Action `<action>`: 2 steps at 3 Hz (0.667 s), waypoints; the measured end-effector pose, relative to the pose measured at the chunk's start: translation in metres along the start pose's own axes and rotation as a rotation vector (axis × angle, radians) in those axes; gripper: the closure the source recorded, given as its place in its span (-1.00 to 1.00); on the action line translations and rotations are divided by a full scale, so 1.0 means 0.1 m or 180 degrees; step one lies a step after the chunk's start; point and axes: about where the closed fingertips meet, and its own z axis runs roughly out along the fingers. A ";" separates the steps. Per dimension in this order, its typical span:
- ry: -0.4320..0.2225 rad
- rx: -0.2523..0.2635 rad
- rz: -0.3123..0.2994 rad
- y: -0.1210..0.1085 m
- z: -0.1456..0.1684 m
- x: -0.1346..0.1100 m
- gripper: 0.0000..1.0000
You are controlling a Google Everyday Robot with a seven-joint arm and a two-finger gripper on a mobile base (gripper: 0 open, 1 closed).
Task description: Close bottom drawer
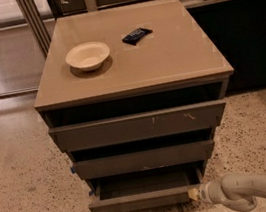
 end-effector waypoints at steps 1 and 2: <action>0.0102 -0.0035 -0.0001 -0.15 0.19 -0.07 1.00; 0.0118 -0.0046 -0.0055 -0.18 0.26 -0.13 1.00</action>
Offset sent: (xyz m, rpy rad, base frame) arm 0.0570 -0.0088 -0.0466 -0.0227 0.0025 0.0977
